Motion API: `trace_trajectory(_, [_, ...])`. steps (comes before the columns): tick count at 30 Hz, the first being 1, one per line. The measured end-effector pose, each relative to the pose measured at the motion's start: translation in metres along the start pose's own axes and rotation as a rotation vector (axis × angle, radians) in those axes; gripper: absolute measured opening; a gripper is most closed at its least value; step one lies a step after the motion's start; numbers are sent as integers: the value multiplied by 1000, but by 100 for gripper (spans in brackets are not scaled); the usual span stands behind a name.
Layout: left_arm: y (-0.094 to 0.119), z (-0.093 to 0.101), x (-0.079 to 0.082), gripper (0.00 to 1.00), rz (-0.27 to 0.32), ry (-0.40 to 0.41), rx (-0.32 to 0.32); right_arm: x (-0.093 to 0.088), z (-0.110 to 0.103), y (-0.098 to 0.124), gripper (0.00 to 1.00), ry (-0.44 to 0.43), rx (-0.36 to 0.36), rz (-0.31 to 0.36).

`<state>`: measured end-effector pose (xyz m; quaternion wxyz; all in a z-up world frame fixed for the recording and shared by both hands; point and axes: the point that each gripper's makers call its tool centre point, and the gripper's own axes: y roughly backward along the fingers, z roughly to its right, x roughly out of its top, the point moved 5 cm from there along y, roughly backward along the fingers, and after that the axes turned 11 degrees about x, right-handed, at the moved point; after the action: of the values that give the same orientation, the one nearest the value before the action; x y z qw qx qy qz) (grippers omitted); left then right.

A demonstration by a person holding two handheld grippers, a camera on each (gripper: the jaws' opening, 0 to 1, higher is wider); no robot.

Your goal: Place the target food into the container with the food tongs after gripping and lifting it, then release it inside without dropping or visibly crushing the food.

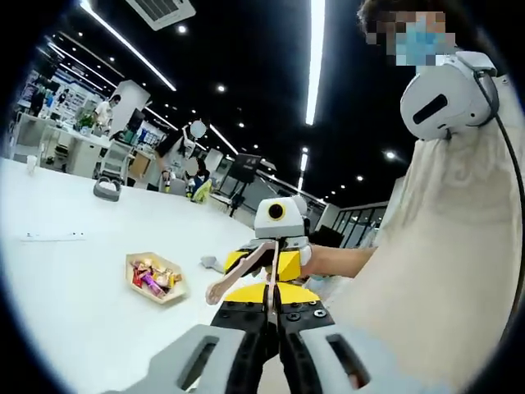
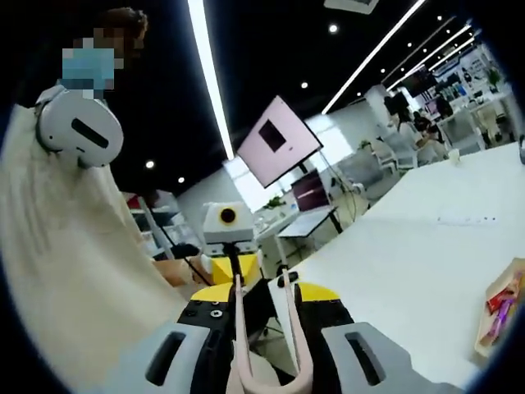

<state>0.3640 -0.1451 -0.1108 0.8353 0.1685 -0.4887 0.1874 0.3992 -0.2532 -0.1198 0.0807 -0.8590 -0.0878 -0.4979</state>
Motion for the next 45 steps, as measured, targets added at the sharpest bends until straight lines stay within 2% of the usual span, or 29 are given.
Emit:
trace_trajectory(3, [1, -1, -4, 0, -13, -1, 5, -2, -2, -1, 27, 3, 5, -39])
trace_trajectory(8, [4, -1, -7, 0, -34, -12, 9, -12, -5, 5, 26, 36, -14, -173])
trace_trajectory(13, [4, 0, -8, 0, -45, -17, 0, -13, -9, 9, 25, 54, -24, -220])
trace_trajectory(23, [5, 1, -12, 0, -72, -30, 3, -19, -9, 18, 24, 69, -57, -275])
trace_trajectory(33, [6, -3, -20, 0, -102, -35, 8, -27, -7, 36, 21, 59, -104, -321])
trace_trajectory(45, [-23, -1, -38, 0, -188, -56, -30, -44, -8, 66, 21, 44, -191, -403])
